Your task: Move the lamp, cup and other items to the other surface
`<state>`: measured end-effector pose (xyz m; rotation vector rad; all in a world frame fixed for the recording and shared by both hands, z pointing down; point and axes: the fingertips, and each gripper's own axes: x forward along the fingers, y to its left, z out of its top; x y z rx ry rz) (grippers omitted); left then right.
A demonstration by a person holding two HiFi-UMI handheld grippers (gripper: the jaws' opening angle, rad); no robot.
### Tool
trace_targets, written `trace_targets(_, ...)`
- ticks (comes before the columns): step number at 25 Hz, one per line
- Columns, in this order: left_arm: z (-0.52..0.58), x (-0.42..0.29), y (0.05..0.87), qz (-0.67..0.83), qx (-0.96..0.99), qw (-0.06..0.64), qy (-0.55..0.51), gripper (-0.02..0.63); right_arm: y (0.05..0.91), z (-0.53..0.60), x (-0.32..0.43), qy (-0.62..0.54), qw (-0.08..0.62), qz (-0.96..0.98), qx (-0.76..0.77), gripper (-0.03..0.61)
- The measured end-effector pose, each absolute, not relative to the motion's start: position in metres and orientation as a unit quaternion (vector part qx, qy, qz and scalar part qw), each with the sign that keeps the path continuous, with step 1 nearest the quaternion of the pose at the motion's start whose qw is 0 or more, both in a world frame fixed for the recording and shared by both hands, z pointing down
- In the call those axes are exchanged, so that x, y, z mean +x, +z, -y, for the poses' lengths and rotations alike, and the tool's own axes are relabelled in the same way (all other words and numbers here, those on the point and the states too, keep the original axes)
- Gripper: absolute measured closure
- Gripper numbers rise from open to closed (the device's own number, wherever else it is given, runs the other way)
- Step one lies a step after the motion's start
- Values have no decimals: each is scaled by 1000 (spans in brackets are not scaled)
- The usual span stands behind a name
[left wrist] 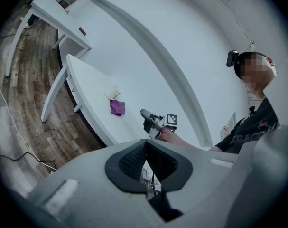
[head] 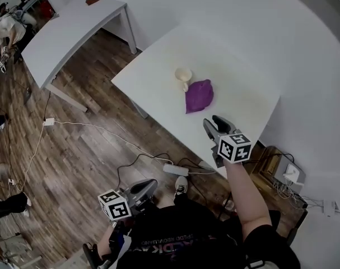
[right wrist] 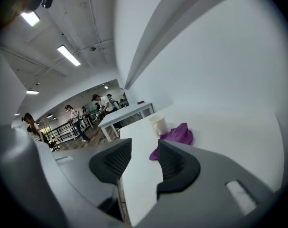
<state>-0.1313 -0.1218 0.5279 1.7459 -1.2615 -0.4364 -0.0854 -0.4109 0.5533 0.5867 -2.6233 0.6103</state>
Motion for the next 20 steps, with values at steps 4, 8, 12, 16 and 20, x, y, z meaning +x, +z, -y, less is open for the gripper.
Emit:
trace_targets(4,129,-130,529,505,709,464,-163,615,583,449,-98,228,214,920,238,380)
trace_targets(8,132,-125,532,498,711,473,-151,615,610,478,-104,227,246,907,256,367)
trace_targets(12,127,-132,536,504,701,482,-151,615,627,498,-112,230,269,897,265,364)
trace_targets(16,123,-140,542,507,693,490,-153,615,641,518,-124,243,286,884,279,350)
trace_targets(20,115,-150,546,513,682,497,-156,615,655,531,-142,246,304,875,285,344)
